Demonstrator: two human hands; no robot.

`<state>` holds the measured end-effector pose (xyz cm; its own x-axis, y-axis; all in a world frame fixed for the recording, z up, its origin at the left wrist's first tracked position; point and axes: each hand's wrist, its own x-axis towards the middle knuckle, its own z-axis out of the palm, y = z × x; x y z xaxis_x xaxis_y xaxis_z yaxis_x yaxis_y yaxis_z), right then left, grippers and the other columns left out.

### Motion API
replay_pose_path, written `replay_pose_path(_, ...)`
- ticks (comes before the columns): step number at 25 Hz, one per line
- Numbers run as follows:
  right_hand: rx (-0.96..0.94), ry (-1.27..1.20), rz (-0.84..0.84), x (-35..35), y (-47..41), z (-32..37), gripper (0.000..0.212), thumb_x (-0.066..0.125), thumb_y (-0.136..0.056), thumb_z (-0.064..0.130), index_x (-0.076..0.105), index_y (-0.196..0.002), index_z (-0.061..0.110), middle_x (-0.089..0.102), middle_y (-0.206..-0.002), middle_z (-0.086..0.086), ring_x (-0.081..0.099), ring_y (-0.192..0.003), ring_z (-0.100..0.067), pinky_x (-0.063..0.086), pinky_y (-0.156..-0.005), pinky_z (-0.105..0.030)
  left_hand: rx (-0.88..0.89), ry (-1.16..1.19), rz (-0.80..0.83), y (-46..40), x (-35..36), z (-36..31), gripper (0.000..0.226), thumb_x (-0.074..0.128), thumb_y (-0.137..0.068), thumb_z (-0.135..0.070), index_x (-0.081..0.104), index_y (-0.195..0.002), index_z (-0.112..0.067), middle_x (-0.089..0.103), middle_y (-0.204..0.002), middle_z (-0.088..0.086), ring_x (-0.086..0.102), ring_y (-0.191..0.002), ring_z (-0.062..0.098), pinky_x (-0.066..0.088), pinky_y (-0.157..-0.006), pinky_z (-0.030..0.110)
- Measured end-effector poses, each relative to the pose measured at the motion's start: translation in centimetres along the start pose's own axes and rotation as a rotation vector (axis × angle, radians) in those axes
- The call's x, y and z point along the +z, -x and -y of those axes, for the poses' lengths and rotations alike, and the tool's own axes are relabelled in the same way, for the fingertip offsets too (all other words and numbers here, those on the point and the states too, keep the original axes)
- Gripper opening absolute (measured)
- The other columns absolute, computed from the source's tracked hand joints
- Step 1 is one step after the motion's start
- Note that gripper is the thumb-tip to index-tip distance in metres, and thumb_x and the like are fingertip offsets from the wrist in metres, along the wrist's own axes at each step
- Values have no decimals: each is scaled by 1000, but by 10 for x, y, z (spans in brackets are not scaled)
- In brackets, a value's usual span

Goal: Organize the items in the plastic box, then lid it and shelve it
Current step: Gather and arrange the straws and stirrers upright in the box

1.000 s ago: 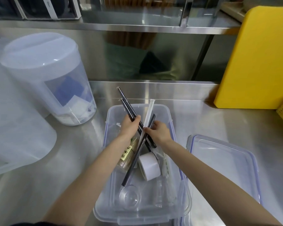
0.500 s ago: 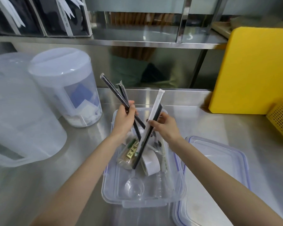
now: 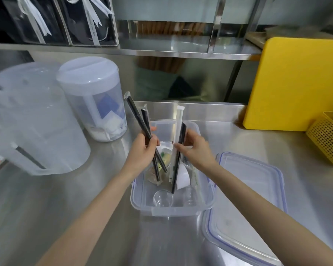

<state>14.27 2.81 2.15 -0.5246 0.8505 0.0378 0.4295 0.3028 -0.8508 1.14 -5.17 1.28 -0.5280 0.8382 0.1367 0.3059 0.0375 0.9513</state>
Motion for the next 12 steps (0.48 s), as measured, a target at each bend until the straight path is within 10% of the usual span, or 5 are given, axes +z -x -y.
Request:
replay_pose_path(8,-30,64,38,1,15,0,25,61,-85,18,57,-108,10,67,-97,-4,61,-89,-19,47,-73,-22,-64,-63,136,21,7,9,25,52,-90,-8,54,-115,-8,56,-106,-13,57,-92,3,43,-85,9)
replay_pose_path(12,-56,99,67,0,18,2,22,58,-87,18,59,-107,12,67,-96,-4,58,-86,-14,41,-75,-21,-38,-26,168,19,12,3,37,47,-91,-4,47,-126,-14,62,-110,0,60,-105,19,45,-96,29)
